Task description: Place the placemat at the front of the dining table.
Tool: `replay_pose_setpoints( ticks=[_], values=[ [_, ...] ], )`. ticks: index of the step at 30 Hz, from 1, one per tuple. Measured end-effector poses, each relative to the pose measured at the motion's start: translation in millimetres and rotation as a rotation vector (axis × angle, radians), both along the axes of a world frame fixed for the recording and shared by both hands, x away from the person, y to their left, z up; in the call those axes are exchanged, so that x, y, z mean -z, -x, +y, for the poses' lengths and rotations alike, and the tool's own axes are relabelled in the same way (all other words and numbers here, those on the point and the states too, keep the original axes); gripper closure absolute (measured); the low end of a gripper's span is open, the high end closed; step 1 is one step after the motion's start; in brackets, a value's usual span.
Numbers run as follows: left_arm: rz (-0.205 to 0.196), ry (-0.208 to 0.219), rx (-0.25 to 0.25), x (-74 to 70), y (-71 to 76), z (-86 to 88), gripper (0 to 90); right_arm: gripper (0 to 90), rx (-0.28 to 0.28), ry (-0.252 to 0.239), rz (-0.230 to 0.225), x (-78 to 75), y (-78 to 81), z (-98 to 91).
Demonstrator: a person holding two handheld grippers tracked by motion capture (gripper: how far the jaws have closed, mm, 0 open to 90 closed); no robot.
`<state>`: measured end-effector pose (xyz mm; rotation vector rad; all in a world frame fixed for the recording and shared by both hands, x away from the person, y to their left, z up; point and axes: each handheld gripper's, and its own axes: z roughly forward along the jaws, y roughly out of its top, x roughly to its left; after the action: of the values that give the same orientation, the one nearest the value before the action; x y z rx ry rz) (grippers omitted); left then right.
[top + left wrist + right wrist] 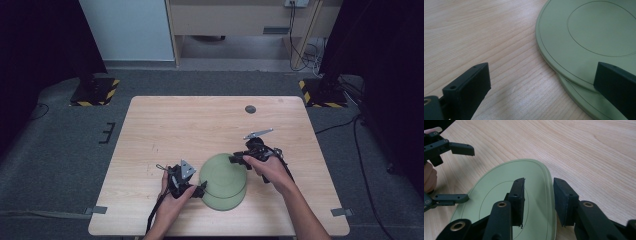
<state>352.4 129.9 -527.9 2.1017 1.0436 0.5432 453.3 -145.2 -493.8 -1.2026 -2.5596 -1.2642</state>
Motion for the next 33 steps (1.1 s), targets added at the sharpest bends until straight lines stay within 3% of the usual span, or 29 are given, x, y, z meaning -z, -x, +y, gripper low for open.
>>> replay_pose_setpoints(
  ticks=[5,11,23,28,33],
  values=[
    [0.0,0.001,0.0,0.1,-0.1,0.1,0.1,68.8,-0.023,-0.043,0.012,-3.2,1.6,0.5],
    [0.0,0.003,0.002,0.2,-0.2,0.3,0.1,72.1,-0.048,0.032,-0.01,1.0,4.1,7.9],
    [-0.002,0.006,-0.003,0.1,0.2,0.5,0.1,82.6,-0.03,0.051,-0.045,-4.0,5.7,7.5],
    [-0.004,0.009,-0.007,-0.2,1.1,0.7,0.6,85.3,-0.034,0.112,-0.086,-2.5,7.9,13.7],
    [-0.009,0.002,-0.008,-1.7,1.9,1.7,1.0,85.3,-0.024,0.128,-0.099,-2.0,7.1,15.7]
  ],
)
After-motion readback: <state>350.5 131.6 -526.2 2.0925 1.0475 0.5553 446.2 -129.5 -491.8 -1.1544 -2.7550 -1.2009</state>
